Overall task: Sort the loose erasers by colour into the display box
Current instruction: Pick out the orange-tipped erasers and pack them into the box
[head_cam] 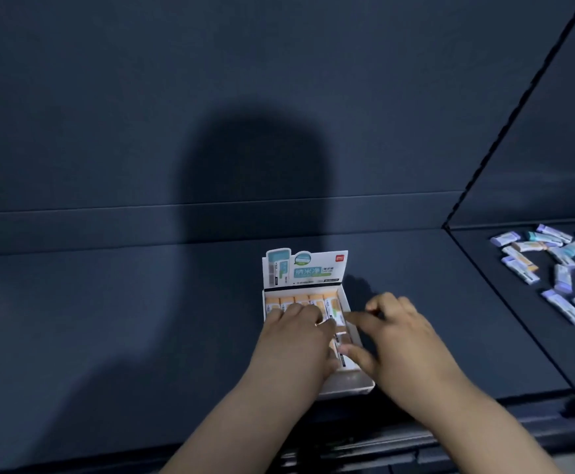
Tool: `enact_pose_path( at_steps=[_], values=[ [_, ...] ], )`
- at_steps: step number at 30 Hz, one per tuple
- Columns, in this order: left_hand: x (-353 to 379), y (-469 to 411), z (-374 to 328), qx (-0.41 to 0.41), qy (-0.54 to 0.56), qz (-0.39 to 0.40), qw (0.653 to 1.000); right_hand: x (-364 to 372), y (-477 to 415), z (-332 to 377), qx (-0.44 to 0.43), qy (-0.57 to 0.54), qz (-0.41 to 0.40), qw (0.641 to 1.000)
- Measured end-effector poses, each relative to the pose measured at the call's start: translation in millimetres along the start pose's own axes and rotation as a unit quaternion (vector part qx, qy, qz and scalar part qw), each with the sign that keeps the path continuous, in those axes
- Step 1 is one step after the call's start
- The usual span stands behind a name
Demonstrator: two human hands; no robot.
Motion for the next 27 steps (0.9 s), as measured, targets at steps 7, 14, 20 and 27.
enact_pose_path(
  at_steps=[7, 14, 20, 27],
  values=[
    [8, 2, -23, 0.012, -0.011, -0.02, 1.0, -6, 16, -5, -0.05, -0.045, 0.007, 0.998],
    [6, -6, -86, -0.013, -0.037, -0.023, 0.999, -18, 49, -54, -0.095, -0.063, 0.01, 0.993],
    [5, -30, -187, -0.002, 0.014, -0.039, 0.999, -40, 100, -148, -0.089, -0.045, -0.006, 0.995],
    [24, -62, -273, -0.025, 0.021, -0.018, 0.999, -39, 145, -246, -0.041, -0.049, 0.042, 0.997]
  ],
)
Point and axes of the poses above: each hand's wrist, its own y-axis away from the middle knuckle, its own x-axis out of the palm, z = x × y, the point moved 9 cm from there along -y, towards the middle knuckle, and after that the axes turned 12 degrees about z, right-handed, at the moved point
